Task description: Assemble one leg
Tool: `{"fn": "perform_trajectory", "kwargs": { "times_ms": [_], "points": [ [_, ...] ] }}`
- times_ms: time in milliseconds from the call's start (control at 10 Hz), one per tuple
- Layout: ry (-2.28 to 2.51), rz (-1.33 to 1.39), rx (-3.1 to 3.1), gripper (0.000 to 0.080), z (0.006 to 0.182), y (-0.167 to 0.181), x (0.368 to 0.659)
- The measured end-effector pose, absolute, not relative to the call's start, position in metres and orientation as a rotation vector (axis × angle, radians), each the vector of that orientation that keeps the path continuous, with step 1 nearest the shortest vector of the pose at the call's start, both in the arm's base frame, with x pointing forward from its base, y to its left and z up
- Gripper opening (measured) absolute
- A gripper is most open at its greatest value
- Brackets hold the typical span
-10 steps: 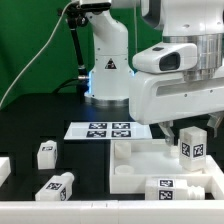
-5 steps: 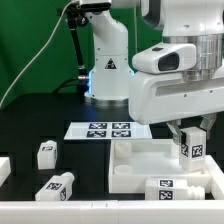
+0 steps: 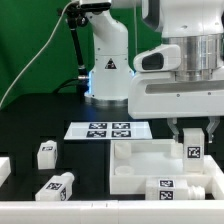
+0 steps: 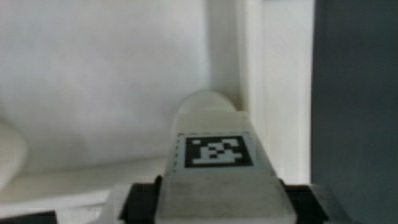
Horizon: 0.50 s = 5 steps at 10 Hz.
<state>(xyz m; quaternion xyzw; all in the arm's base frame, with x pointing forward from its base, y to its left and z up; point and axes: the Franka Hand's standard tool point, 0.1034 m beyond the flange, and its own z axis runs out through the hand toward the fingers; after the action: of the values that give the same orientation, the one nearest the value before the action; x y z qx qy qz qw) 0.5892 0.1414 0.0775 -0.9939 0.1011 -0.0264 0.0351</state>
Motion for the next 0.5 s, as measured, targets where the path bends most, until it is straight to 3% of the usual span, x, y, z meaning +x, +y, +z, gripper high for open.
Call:
{"fn": "perform_trajectory", "kwargs": {
  "times_ms": [500],
  "points": [
    [1.405,0.02,-2.671,0.0284,0.076,0.1437,0.5923]
  ]
}}
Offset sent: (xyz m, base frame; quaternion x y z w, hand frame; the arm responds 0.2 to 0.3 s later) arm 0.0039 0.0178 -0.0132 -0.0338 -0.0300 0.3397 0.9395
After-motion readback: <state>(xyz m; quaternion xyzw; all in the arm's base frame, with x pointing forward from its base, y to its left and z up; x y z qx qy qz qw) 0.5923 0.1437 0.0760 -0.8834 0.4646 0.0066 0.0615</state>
